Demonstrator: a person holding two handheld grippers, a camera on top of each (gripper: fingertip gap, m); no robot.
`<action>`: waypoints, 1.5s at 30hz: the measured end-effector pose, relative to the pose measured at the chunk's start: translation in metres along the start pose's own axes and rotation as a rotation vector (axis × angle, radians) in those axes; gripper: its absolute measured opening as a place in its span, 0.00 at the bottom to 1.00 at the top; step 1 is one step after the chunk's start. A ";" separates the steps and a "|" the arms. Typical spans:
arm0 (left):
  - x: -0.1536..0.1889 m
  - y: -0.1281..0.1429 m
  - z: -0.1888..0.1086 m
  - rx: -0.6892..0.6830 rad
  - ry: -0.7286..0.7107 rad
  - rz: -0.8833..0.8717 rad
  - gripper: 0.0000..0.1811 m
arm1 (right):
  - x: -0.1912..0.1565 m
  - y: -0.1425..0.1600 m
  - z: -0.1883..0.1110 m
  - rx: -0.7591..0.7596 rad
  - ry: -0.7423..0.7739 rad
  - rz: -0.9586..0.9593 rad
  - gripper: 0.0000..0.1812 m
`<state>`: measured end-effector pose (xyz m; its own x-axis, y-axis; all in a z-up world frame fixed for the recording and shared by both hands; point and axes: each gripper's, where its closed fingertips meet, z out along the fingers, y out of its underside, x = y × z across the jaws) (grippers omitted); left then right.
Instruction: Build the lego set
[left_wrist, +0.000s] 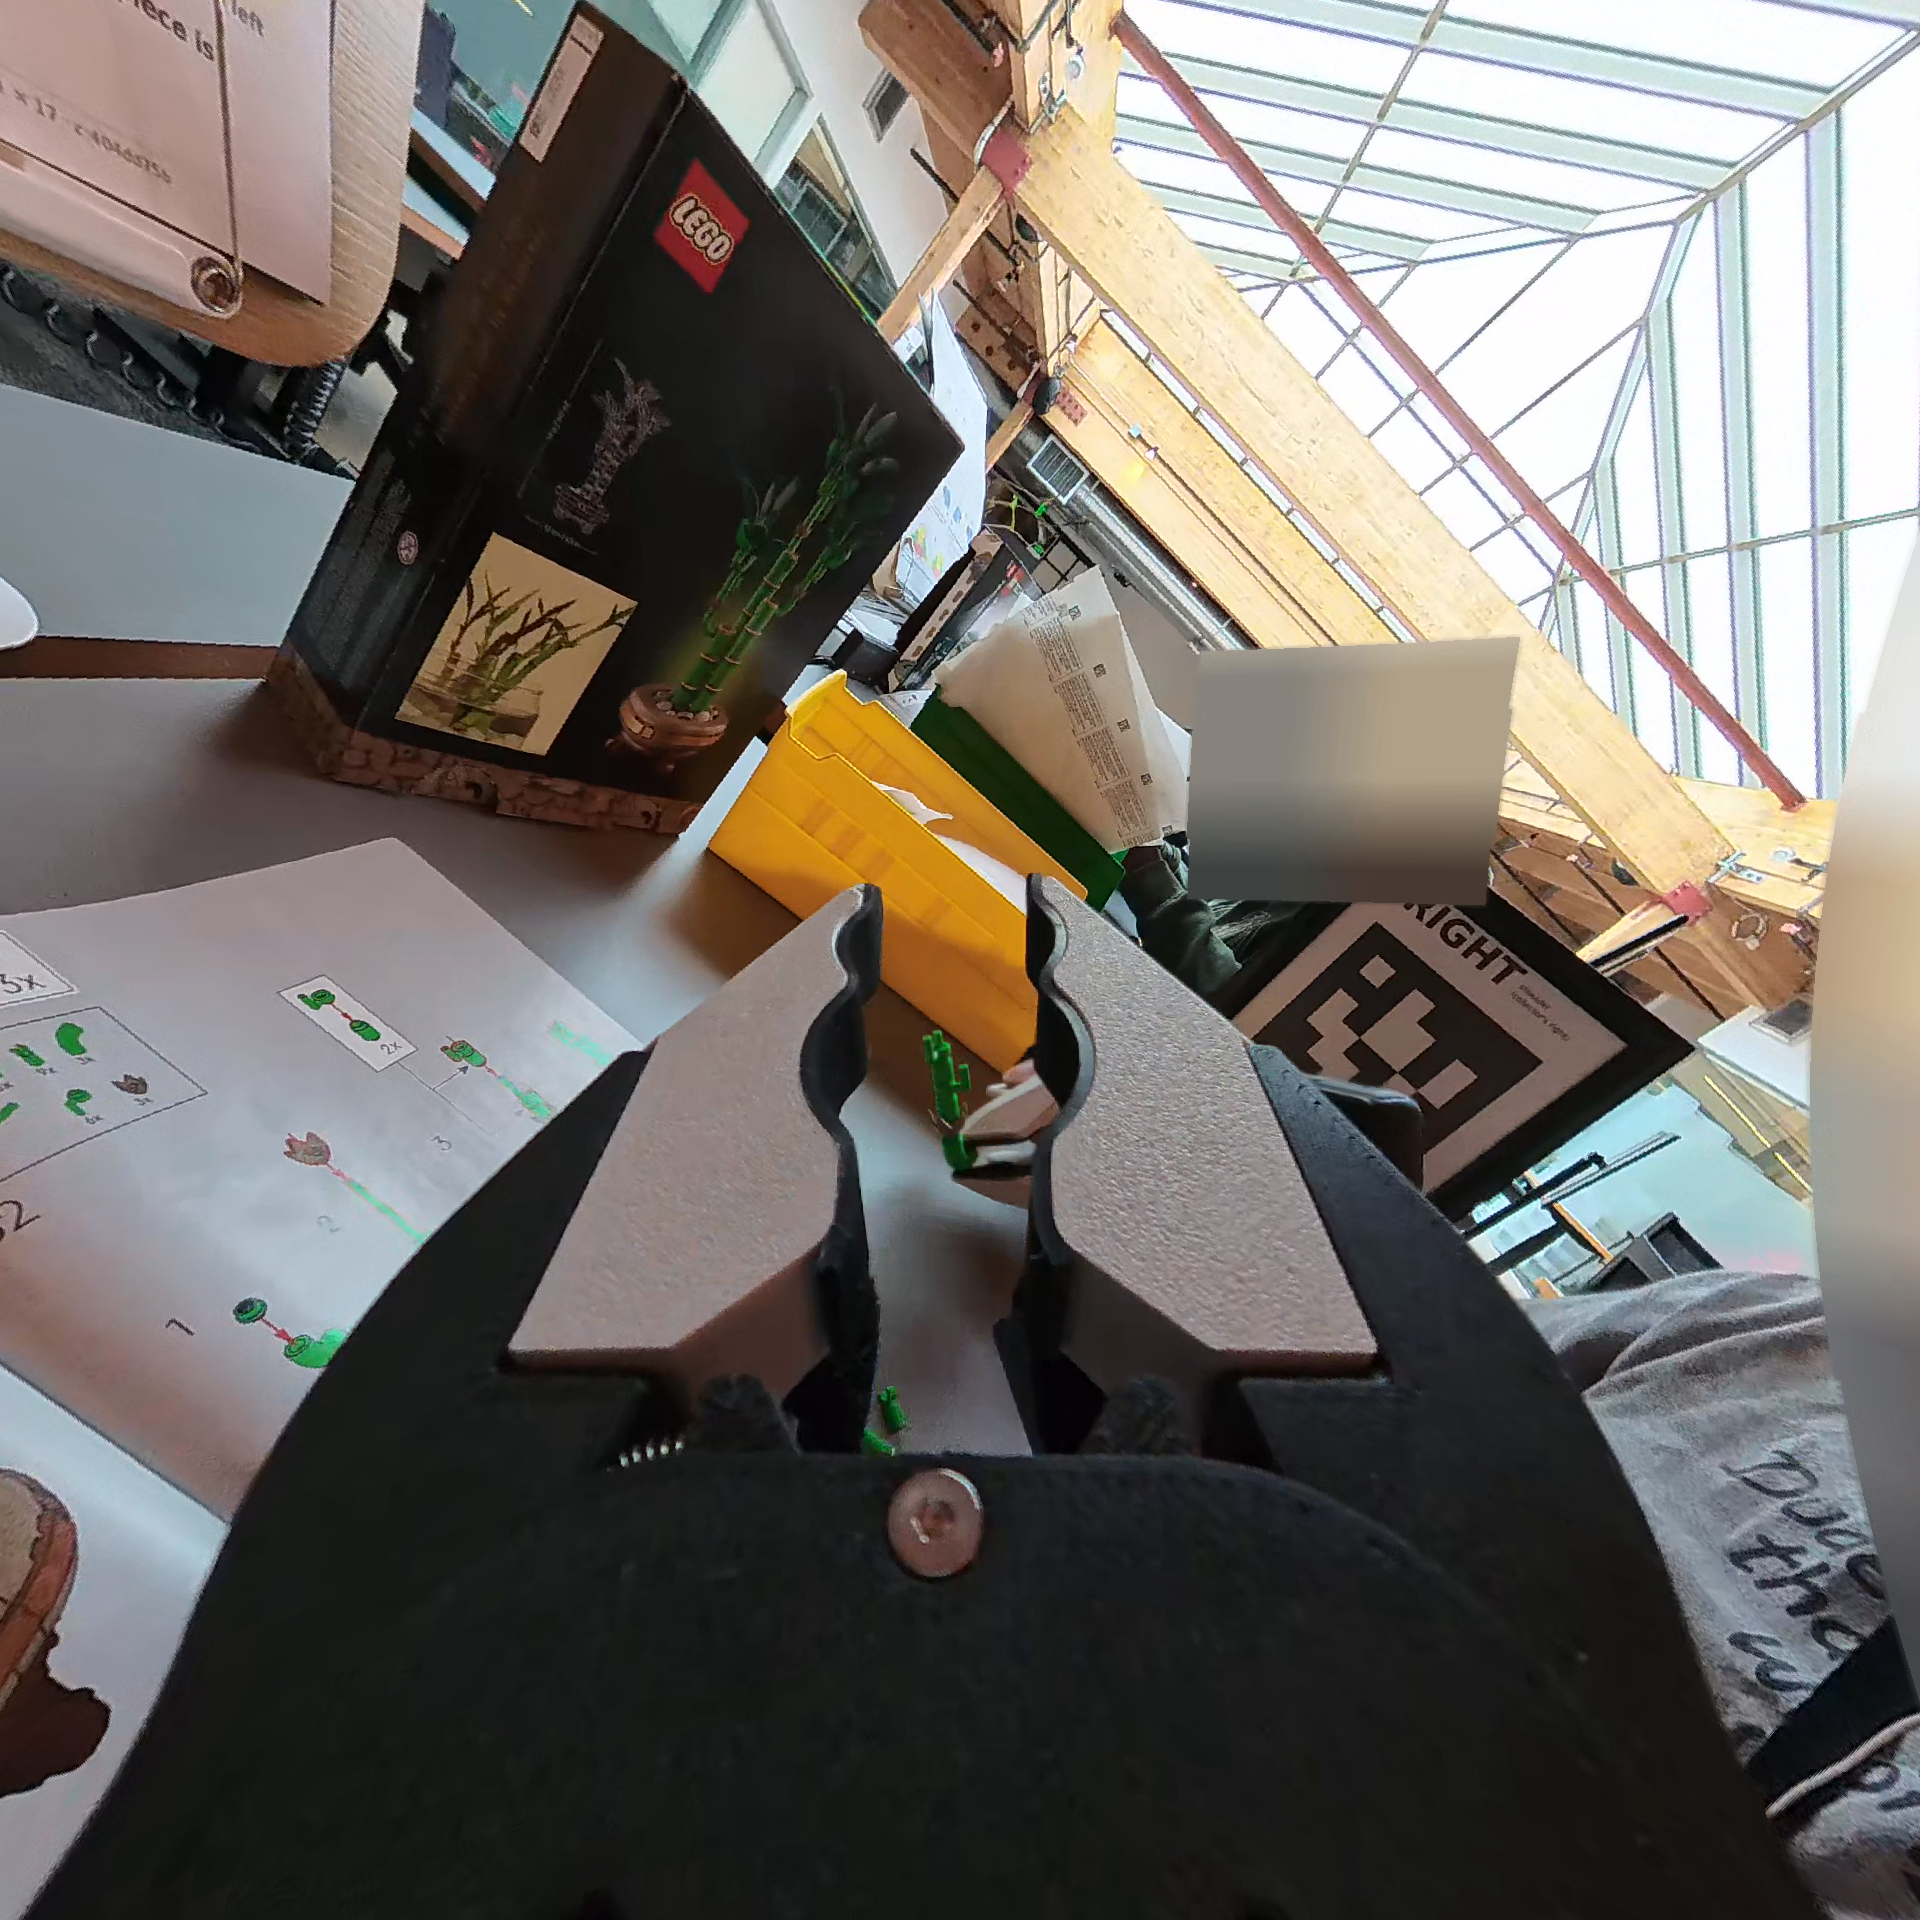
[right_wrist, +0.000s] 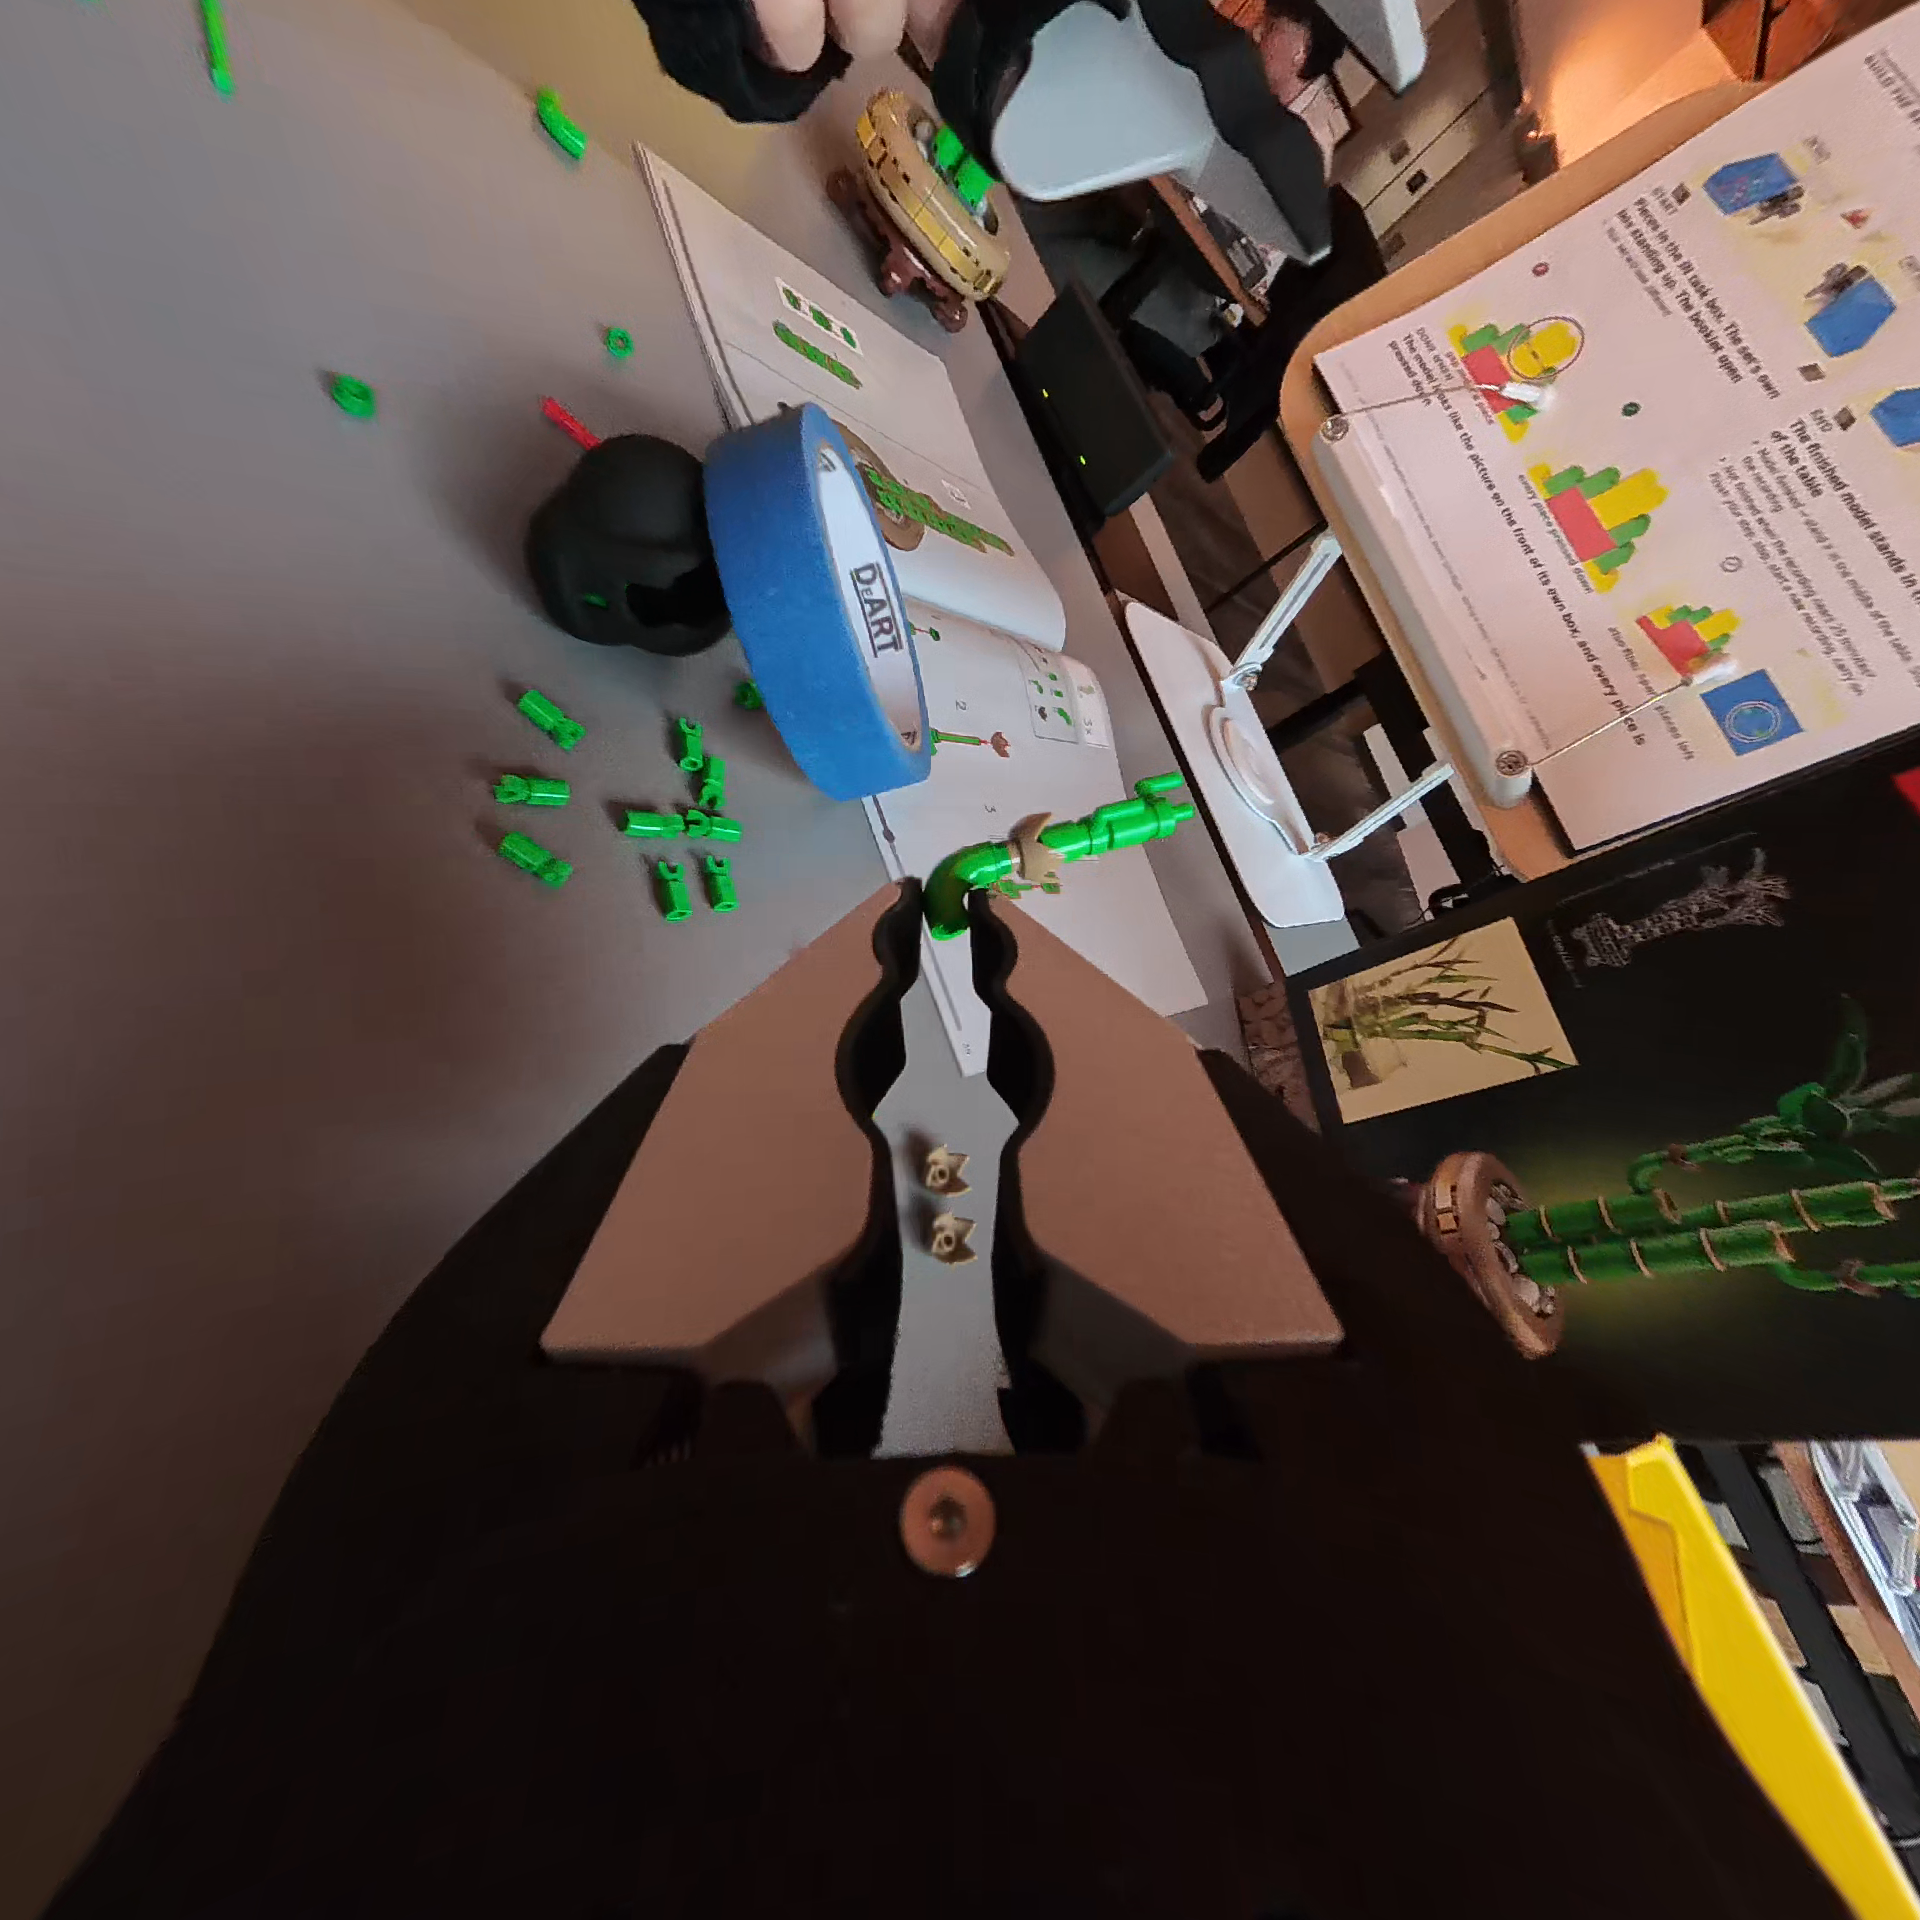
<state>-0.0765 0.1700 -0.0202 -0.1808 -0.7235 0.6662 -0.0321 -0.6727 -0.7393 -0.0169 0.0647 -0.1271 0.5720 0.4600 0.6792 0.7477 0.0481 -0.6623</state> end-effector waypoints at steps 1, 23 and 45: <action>0.001 -0.001 -0.001 0.001 0.001 -0.001 0.14 | -0.003 -0.001 -0.003 0.006 0.000 0.001 0.04; 0.032 -0.028 -0.022 0.028 0.031 -0.004 0.13 | -0.122 -0.059 0.009 -0.059 -0.354 0.100 0.03; 0.060 -0.053 -0.044 0.101 0.099 -0.003 0.12 | -0.136 -0.067 0.020 -0.030 -0.347 0.016 0.04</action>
<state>-0.1288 0.1689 0.0542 -0.2773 -0.7060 0.6517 0.0658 -0.6906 -0.7202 -0.1516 0.0169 -0.1820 0.4387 0.7344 0.5178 0.7525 0.0148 -0.6584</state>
